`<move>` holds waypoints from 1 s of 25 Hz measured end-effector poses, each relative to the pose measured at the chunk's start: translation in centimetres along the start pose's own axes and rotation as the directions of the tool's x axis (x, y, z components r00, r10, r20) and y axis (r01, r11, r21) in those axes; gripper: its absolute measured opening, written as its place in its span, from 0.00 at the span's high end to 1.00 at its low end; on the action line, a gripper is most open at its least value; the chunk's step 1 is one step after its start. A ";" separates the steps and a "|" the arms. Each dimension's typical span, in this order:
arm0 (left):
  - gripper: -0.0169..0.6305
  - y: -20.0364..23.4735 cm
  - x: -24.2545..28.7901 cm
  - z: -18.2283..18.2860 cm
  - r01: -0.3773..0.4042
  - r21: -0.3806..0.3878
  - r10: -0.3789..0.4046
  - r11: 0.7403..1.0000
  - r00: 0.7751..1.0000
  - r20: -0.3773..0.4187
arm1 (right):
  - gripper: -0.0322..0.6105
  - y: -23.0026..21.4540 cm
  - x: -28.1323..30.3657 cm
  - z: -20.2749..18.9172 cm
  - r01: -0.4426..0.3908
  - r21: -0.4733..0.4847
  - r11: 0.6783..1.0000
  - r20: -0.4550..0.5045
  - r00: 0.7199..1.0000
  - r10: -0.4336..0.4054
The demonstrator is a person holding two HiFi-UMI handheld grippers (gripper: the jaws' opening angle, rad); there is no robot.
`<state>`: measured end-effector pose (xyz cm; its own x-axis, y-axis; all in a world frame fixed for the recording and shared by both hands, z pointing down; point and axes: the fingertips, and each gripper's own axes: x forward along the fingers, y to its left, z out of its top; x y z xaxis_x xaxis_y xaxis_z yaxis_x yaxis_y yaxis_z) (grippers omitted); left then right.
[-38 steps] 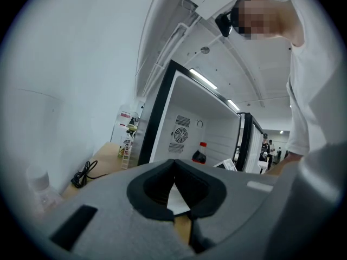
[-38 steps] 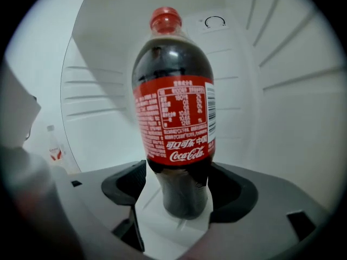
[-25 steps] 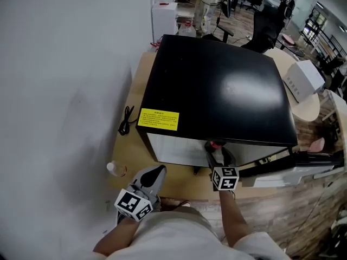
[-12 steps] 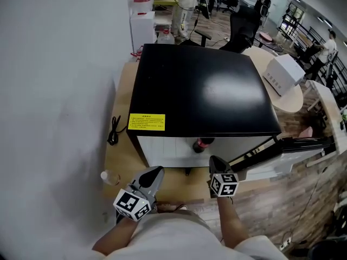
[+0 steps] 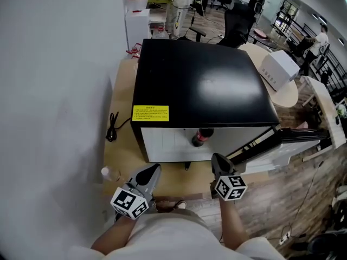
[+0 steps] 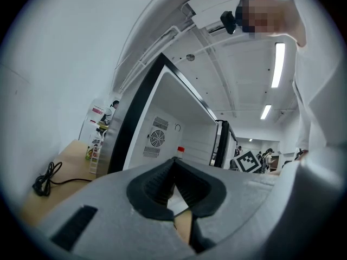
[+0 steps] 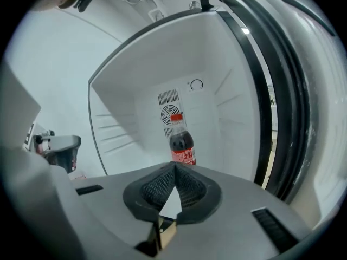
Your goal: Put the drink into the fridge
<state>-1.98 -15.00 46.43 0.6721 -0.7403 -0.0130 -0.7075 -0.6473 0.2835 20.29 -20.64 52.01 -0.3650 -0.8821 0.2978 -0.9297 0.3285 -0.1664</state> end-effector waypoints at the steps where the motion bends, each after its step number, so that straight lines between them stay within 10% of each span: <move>1: 0.95 0.0 -0.2 0.0 0.003 0.001 -0.003 1.000 1.000 0.005 | 0.95 0.3 -0.5 0.6 -0.003 -0.003 1.000 0.015 1.000 0.003; 25: 0.95 -0.1 -2.3 1.5 0.026 -0.010 -0.025 1.000 0.999 0.033 | 0.95 6.8 -11.4 12.6 -0.018 -0.137 0.990 0.303 0.951 0.059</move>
<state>-3.80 -13.47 44.96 0.6820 -0.7295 -0.0521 -0.6878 -0.6641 0.2931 18.76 -12.64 35.62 -0.3868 -0.9221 -0.0119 -0.9212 0.3870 -0.0415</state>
